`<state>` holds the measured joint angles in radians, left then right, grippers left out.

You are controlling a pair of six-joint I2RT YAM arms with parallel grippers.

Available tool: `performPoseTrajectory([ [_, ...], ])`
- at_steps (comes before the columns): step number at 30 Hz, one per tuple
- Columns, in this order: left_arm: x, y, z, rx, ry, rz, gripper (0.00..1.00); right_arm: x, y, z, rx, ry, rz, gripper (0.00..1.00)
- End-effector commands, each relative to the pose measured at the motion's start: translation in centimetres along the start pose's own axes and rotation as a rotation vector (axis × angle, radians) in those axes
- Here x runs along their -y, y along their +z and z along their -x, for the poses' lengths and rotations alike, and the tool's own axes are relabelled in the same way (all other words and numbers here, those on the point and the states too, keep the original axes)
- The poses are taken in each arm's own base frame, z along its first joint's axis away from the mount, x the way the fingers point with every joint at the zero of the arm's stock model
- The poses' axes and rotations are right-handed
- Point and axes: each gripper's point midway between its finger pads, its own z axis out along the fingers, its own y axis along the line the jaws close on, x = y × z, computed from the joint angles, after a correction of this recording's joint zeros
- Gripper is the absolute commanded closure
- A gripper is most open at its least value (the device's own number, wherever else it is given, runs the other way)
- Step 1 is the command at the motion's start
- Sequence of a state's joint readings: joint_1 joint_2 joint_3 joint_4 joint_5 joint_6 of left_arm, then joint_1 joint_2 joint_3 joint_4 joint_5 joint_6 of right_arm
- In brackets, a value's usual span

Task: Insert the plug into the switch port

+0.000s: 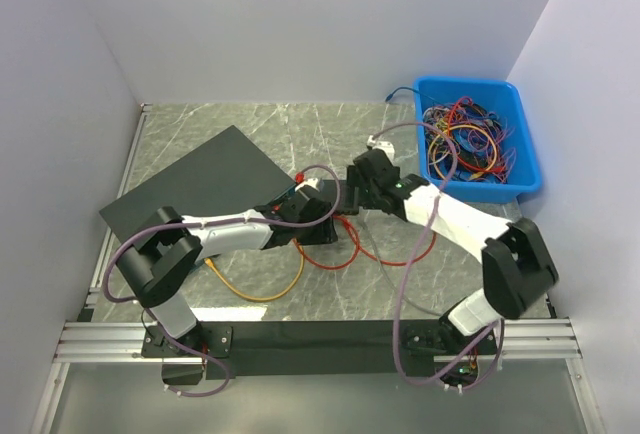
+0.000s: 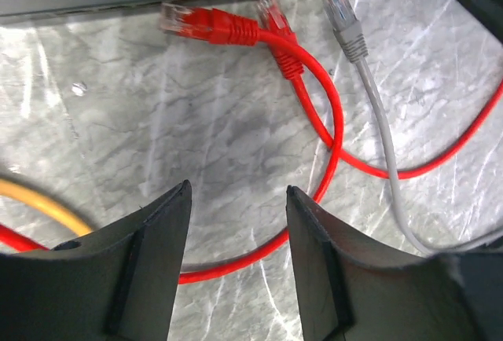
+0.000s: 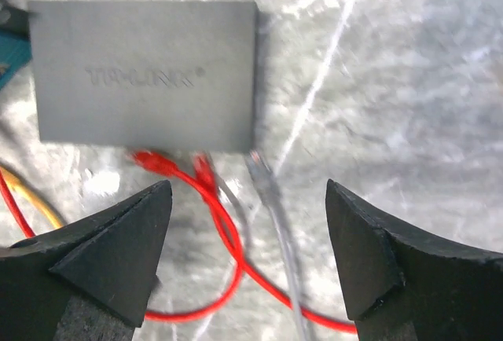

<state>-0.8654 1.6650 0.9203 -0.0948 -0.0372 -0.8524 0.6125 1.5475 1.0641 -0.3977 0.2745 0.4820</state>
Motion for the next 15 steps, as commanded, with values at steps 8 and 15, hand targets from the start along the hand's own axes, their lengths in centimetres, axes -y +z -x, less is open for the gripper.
performPoseTrajectory([
  [8,1.5,-2.8,5.2,0.137,0.002,-0.022,0.43,2.8,0.7,-6.6,-0.109,-0.026,-0.028,0.27],
  [15,2.0,-2.2,4.5,0.113,0.014,-0.023,0.44,2.8,1.7,-7.1,-0.134,-0.034,-0.040,0.39],
])
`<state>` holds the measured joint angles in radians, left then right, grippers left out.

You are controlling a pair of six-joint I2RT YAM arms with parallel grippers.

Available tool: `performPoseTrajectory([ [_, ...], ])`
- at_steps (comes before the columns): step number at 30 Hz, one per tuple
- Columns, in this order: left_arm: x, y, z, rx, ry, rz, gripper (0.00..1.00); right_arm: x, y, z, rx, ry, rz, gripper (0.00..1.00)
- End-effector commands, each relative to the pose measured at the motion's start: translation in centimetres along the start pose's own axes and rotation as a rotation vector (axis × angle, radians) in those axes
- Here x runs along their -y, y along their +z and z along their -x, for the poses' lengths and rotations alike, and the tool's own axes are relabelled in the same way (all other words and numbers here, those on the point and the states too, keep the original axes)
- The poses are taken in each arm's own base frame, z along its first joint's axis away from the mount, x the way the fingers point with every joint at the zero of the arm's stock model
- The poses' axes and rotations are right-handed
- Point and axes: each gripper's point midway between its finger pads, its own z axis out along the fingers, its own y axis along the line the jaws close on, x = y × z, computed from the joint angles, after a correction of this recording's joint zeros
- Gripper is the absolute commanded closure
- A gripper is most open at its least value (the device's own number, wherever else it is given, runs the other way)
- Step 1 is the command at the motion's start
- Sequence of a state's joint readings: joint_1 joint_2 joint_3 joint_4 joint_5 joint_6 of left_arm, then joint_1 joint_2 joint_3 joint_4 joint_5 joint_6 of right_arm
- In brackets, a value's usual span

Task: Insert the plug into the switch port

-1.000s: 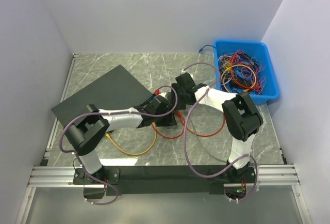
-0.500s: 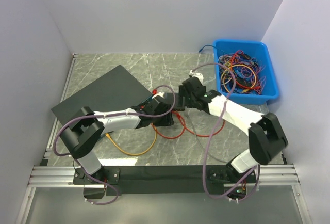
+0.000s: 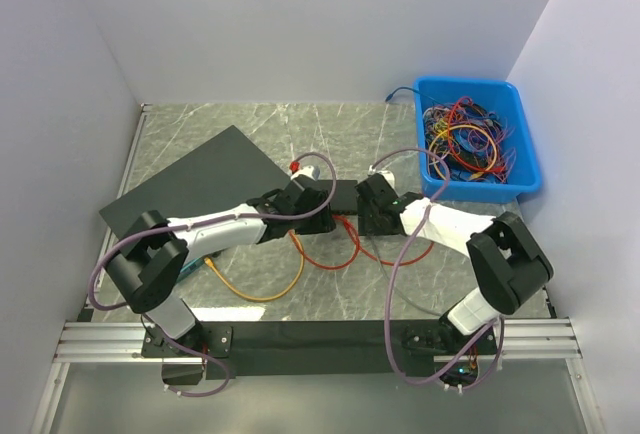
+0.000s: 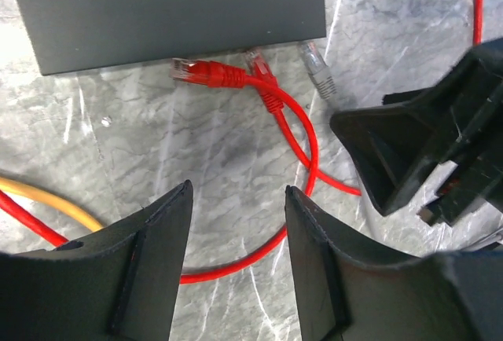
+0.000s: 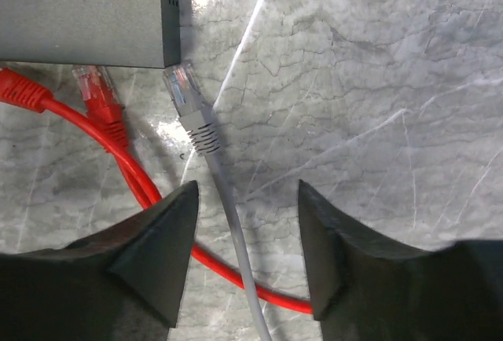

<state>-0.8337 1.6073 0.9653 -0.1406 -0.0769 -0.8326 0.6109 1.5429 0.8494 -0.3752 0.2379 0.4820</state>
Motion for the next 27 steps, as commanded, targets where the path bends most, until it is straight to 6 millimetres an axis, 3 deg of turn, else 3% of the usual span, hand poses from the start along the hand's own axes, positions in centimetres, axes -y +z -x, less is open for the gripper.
performPoseTrajectory([
  [1,1.5,-0.2,0.7,0.026,0.027,-0.018,0.44,-0.6,0.3,1.1,0.023,0.008,0.010,0.42],
  [8,2.6,0.9,-2.3,-0.025,0.050,-0.049,0.45,-1.1,1.1,0.6,-0.026,-0.020,0.004,0.59],
  [13,4.5,2.5,-7.1,-0.126,0.133,-0.114,0.45,-0.9,1.0,0.8,-0.018,-0.017,-0.001,0.70],
  [18,5.5,3.6,-10.9,-0.201,0.152,-0.179,0.46,-0.7,0.5,1.0,0.008,-0.001,-0.003,0.72],
  [22,4.2,3.2,-12.4,-0.225,0.165,-0.148,0.48,-0.5,-0.5,1.8,0.041,0.009,0.003,0.75],
  [24,3.2,2.5,-12.9,-0.232,0.162,-0.121,0.50,-0.5,-1.1,2.2,0.056,0.009,0.005,0.75],
  [25,1.8,2.1,-13.7,-0.251,0.158,-0.096,0.51,-0.5,-1.3,2.4,0.061,0.010,0.006,0.75],
  [27,1.4,0.5,-13.9,-0.258,0.123,-0.100,0.52,-0.5,-1.9,2.9,0.080,0.016,0.014,0.75],
])
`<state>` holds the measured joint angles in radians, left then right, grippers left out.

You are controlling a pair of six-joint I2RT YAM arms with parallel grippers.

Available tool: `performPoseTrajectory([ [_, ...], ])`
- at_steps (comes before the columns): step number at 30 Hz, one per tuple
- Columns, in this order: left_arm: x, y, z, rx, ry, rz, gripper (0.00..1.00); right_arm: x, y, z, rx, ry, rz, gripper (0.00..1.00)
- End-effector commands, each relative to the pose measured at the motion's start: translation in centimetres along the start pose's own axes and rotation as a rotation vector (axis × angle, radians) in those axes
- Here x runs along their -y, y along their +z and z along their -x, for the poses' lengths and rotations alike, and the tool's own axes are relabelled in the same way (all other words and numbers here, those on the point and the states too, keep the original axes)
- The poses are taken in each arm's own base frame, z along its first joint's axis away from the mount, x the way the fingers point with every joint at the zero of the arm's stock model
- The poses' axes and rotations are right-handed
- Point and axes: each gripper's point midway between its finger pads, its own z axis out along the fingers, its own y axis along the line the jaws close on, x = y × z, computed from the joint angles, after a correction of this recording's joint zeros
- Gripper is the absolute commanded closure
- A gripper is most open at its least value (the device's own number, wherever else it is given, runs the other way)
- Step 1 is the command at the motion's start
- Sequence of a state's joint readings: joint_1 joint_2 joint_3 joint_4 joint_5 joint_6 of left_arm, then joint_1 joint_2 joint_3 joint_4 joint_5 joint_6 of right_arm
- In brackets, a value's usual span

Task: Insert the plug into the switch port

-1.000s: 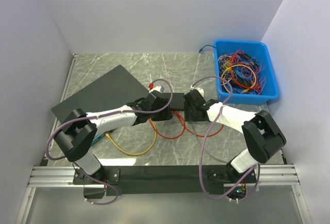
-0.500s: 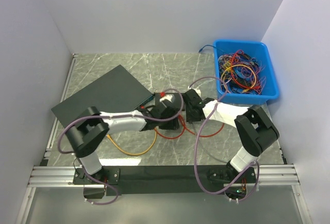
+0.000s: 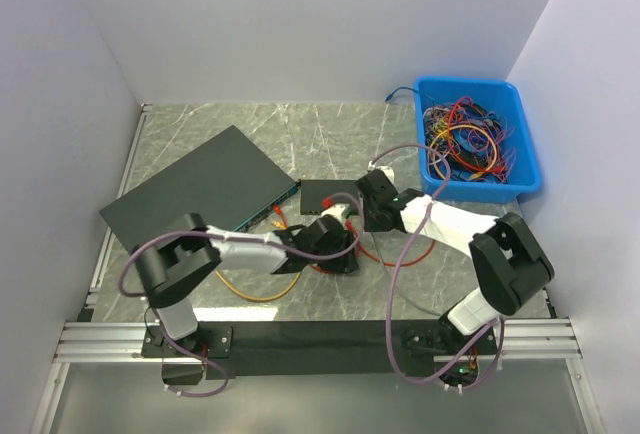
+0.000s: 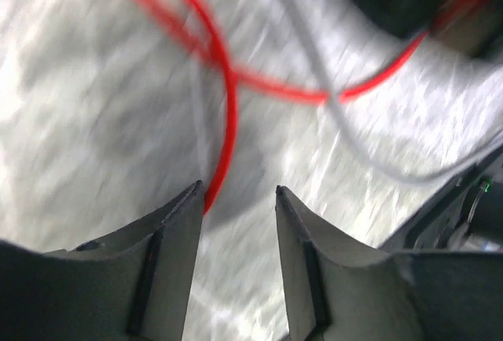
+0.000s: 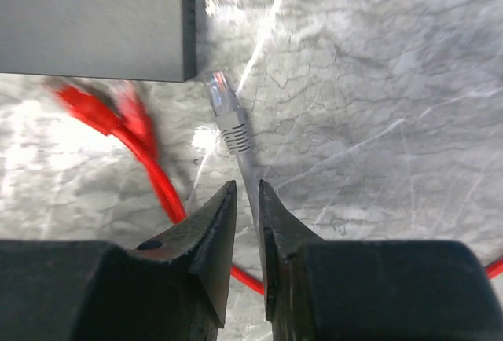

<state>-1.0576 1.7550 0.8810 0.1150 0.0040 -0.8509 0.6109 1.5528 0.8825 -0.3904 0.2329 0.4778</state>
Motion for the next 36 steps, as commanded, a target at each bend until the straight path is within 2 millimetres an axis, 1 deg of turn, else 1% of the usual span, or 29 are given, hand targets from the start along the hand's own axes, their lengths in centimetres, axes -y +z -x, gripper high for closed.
performPoseTrajectory([
  [1,-4.3,-2.7,-5.2,-0.125,-0.046,0.107,0.52,-0.2,-2.0,2.5,0.085,0.022,0.011,0.76],
  [2,-3.7,-4.0,-4.5,-0.091,-0.064,0.085,0.53,-0.2,-2.1,2.6,0.089,0.027,0.015,0.76],
  [3,-4.3,-4.9,-5.0,-0.098,-0.103,0.105,0.54,-0.3,-2.5,2.9,0.097,0.030,0.022,0.78],
  [4,-5.8,-5.9,-6.5,-0.129,-0.122,0.145,0.55,-0.4,-2.6,3.1,0.103,0.032,0.027,0.79],
  [5,-5.4,-7.3,-5.4,-0.070,-0.136,0.129,0.55,-0.5,-2.8,3.2,0.108,0.035,0.031,0.80],
  [6,-5.7,-8.0,-5.6,-0.063,-0.170,0.138,0.55,-0.6,-3.0,3.5,0.117,0.040,0.037,0.82],
  [7,-6.5,-8.7,-6.1,-0.061,-0.181,0.156,0.55,-0.7,-3.2,3.7,0.122,0.041,0.044,0.83],
  [8,-6.8,-10.0,-5.8,-0.034,-0.193,0.168,0.53,-0.8,-3.2,3.8,0.124,0.042,0.046,0.84],
  [10,-7.9,-11.1,-6.2,-0.021,-0.222,0.199,0.52,-1.0,-3.3,3.9,0.125,0.043,0.055,0.87],
  [11,-8.6,-12.0,-6.4,-0.011,-0.228,0.224,0.48,-1.2,-3.4,3.9,0.124,0.044,0.063,0.88],
  [13,-9.5,-12.6,-6.8,-0.007,-0.243,0.252,0.43,-1.2,-3.4,3.8,0.122,0.045,0.069,0.90],
  [14,-9.7,-13.0,-6.7,0.003,-0.245,0.257,0.38,-1.1,-3.3,3.6,0.120,0.046,0.067,0.90],
  [16,-10.0,-13.2,-6.9,0.006,-0.250,0.265,0.32,-0.9,-3.3,3.4,0.119,0.043,0.063,0.88],
  [17,-9.9,-13.3,-6.6,0.016,-0.251,0.261,0.31,-0.8,-3.3,3.4,0.123,0.043,0.061,0.87],
  [18,-10.1,-13.5,-6.4,0.027,-0.249,0.272,0.30,-0.8,-3.2,3.4,0.122,0.044,0.061,0.82],
  [19,-9.7,-13.5,-5.9,0.039,-0.248,0.264,0.29,-0.7,-3.3,3.3,0.121,0.041,0.059,0.79],
  [20,-9.4,-13.7,-5.4,0.053,-0.244,0.259,0.29,-0.7,-3.2,3.3,0.119,0.037,0.056,0.70],
  [21,-9.4,-13.8,-4.9,0.071,-0.232,0.267,0.29,-0.7,-3.1,3.2,0.115,0.033,0.054,0.64],
  [22,-8.8,-13.9,-4.1,0.087,-0.228,0.256,0.29,-0.7,-3.1,3.2,0.112,0.031,0.051,0.59],
  [24,-8.2,-14.2,-2.9,0.118,-0.208,0.258,0.29,-0.7,-3.0,2.8,0.095,0.020,0.051,0.49],
  [26,-8.1,-14.1,-2.4,0.126,-0.194,0.271,0.29,-0.7,-2.8,2.5,0.084,0.014,0.053,0.43],
  [28,-7.7,-14.0,-1.8,0.137,-0.183,0.268,0.29,-0.4,-2.4,2.3,0.078,0.011,0.038,0.42],
  [31,-7.2,-13.4,-1.6,0.133,-0.171,0.254,0.30,-0.3,-1.3,2.1,0.061,-0.001,0.015,0.42],
  [32,-7.3,-13.2,-1.7,0.128,-0.169,0.260,0.30,-0.2,-0.6,1.9,0.043,-0.003,0.003,0.44],
  [34,-7.2,-12.8,-1.7,0.119,-0.163,0.263,0.30,-0.3,0.0,2.0,0.032,0.000,0.000,0.46],
  [35,-7.2,-12.8,-1.7,0.118,-0.162,0.265,0.31,-0.1,0.6,1.9,0.018,0.003,-0.013,0.48],
  [36,-7.2,-12.7,-1.8,0.117,-0.162,0.262,0.31,-0.2,0.8,2.2,0.019,0.010,-0.009,0.49],
])
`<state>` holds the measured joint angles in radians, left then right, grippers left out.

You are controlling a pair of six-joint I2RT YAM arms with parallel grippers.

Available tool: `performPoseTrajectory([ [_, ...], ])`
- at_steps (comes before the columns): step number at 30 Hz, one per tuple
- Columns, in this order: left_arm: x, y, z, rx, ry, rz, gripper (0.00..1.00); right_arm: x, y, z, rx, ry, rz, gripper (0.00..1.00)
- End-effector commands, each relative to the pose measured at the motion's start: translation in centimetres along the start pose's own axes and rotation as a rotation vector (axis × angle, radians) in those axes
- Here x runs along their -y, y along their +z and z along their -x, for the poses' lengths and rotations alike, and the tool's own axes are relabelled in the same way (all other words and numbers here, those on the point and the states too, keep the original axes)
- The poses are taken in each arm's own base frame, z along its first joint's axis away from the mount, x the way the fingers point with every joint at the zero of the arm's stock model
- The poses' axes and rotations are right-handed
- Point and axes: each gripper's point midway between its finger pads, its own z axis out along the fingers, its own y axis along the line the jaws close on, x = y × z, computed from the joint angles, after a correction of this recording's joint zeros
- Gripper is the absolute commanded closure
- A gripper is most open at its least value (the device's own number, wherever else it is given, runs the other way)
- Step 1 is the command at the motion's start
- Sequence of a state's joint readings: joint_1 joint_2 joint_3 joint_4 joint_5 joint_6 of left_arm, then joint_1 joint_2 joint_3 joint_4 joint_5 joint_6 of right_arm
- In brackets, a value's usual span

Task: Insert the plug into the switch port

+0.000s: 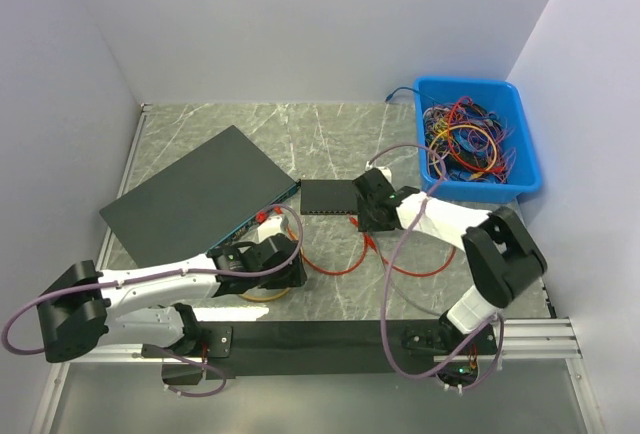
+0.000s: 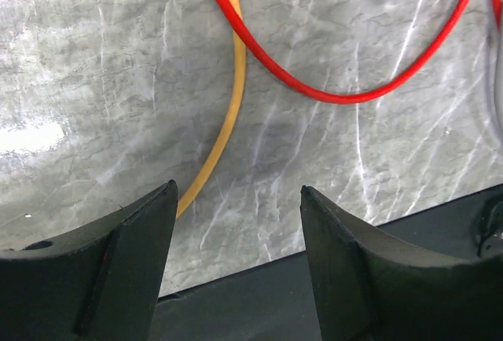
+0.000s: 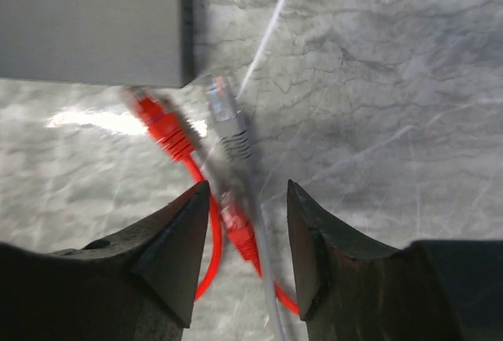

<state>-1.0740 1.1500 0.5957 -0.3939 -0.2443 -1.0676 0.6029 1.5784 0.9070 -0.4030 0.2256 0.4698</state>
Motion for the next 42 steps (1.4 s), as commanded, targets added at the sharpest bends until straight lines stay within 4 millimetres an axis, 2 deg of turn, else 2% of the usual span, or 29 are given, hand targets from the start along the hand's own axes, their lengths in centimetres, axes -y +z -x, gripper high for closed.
performPoseTrajectory([
  [1,1.4,-0.2,1.1,0.035,0.010,-0.034,0.31,-0.3,0.8,1.9,0.024,0.022,0.007,0.50],
  [7,1.3,0.0,0.6,0.029,-0.001,-0.055,0.31,-0.1,2.2,2.0,0.003,0.026,-0.010,0.54],
  [10,1.2,0.2,0.5,0.027,0.003,-0.051,0.31,-0.2,2.9,1.7,-0.016,0.022,-0.014,0.59],
  [13,1.3,0.2,0.7,0.033,0.010,-0.047,0.31,-0.3,3.5,1.2,-0.033,0.014,-0.013,0.77],
  [14,1.4,0.1,0.9,0.038,0.012,-0.049,0.31,-0.5,3.6,1.0,-0.033,0.015,-0.005,0.94],
  [15,1.5,0.1,1.0,0.041,0.014,-0.053,0.31,-0.5,3.6,1.0,-0.024,0.017,0.000,1.00],
  [16,1.5,0.0,1.2,0.048,0.017,-0.050,0.31,-0.4,3.3,1.3,-0.007,0.029,0.005,1.00],
  [17,1.6,-0.1,1.4,0.054,0.019,-0.050,0.31,-0.7,2.3,2.5,0.047,0.044,0.029,1.00],
  [19,2.2,-0.5,2.0,0.068,0.018,-0.059,0.30,-0.1,1.1,3.3,0.100,0.061,0.015,1.00],
  [20,2.4,-0.6,2.3,0.076,0.022,-0.060,0.30,-0.3,-0.8,5.0,0.169,0.078,0.045,1.00],
  [21,3.1,-1.0,3.0,0.092,0.019,-0.075,0.30,-0.3,-1.6,5.1,0.197,0.076,0.061,1.00],
  [22,3.5,-1.4,3.3,0.104,0.021,-0.087,0.31,-0.9,-4.0,6.5,0.267,0.071,0.125,1.00],
  [23,4.0,-1.9,4.2,0.132,0.022,-0.094,0.32,-1.9,-5.4,7.0,0.315,0.062,0.178,1.00],
  [25,4.8,-2.9,5.4,0.173,0.018,-0.125,0.35,-2.8,-7.4,6.8,0.371,0.030,0.254,1.00],
  [26,5.2,-3.3,6.2,0.202,0.019,-0.142,0.36,-4.4,-10.2,7.4,0.431,0.020,0.375,1.00],
  [28,6.7,-5.0,7.8,0.257,0.007,-0.202,0.39,-6.3,-12.0,5.5,0.432,-0.026,0.532,1.00],
  [29,7.2,-5.7,8.5,0.281,0.007,-0.227,0.40,-8.2,-14.9,5.3,0.471,-0.062,0.698,1.00],
  [30,8.2,-6.5,9.2,0.309,-0.005,-0.273,0.41,-8.8,-15.3,3.6,0.453,-0.089,0.775,1.00],
  [31,8.8,-7.7,9.9,0.337,-0.015,-0.319,0.44,-9.5,-17.1,2.9,0.476,-0.107,0.855,1.00],
  [32,9.2,-8.4,10.3,0.357,-0.015,-0.353,0.44,-9.9,-18.1,2.7,0.501,-0.118,0.903,1.00],
  [34,10.6,-10.7,11.4,0.411,-0.039,-0.463,0.47,-10.8,-19.3,0.6,0.485,-0.157,0.997,1.00],
  [35,10.8,-11.2,11.5,0.426,-0.038,-0.495,0.48,-11.0,-20.6,0.5,0.518,-0.172,1.043,1.00],
  [37,11.6,-13.4,12.3,0.470,-0.057,-0.583,0.49,-11.4,-21.3,-0.8,0.508,-0.194,1.097,1.00],
  [40,11.9,-14.8,12.6,0.502,-0.064,-0.643,0.48,-11.7,-22.5,-1.6,0.516,-0.210,1.160,1.00],
  [42,11.9,-14.9,12.5,0.499,-0.059,-0.650,0.49,-12.1,-23.1,-1.9,0.519,-0.217,1.190,1.00],
])
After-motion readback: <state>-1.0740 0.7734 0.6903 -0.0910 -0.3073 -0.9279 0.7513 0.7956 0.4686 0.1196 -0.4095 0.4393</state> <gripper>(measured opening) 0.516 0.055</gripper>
